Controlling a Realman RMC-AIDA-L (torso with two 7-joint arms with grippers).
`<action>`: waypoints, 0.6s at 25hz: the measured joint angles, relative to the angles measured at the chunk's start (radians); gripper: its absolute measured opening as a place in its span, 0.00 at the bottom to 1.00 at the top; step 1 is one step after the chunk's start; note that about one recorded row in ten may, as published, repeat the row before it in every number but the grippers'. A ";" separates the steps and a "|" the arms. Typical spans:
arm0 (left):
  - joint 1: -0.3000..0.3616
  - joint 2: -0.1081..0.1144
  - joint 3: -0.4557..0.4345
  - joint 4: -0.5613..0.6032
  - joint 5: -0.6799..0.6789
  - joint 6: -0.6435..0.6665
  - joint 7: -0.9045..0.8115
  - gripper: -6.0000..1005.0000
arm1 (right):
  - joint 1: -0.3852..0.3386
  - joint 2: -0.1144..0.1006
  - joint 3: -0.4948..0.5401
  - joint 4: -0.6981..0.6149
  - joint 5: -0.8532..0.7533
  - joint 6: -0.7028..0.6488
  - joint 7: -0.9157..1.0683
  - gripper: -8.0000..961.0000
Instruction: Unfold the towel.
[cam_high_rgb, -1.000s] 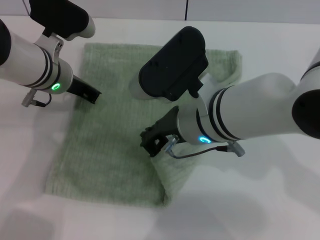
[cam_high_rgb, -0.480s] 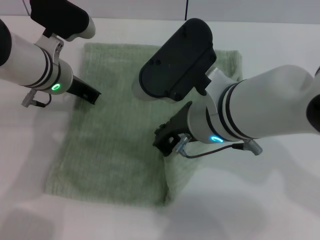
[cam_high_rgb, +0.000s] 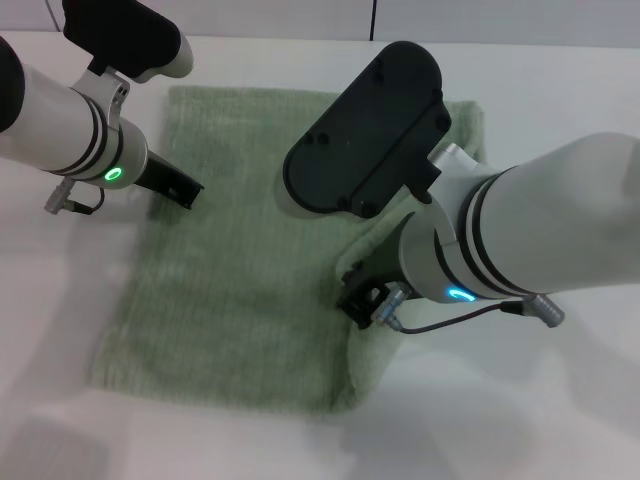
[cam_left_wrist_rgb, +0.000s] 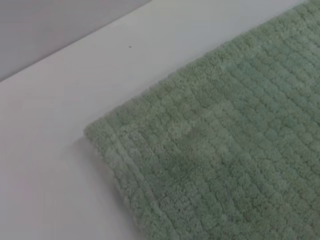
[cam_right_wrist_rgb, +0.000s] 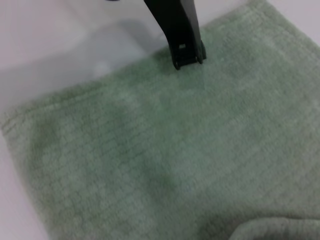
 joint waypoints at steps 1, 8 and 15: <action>0.000 0.000 0.000 0.000 0.000 0.000 0.000 0.00 | 0.001 0.000 -0.002 0.010 -0.005 0.013 0.005 0.03; 0.000 0.000 0.000 0.000 -0.001 0.000 0.000 0.00 | 0.004 0.000 -0.005 0.050 -0.012 0.101 0.026 0.03; 0.000 0.000 0.000 0.000 -0.001 0.001 0.000 0.00 | 0.005 0.001 -0.015 0.043 -0.013 0.124 0.043 0.03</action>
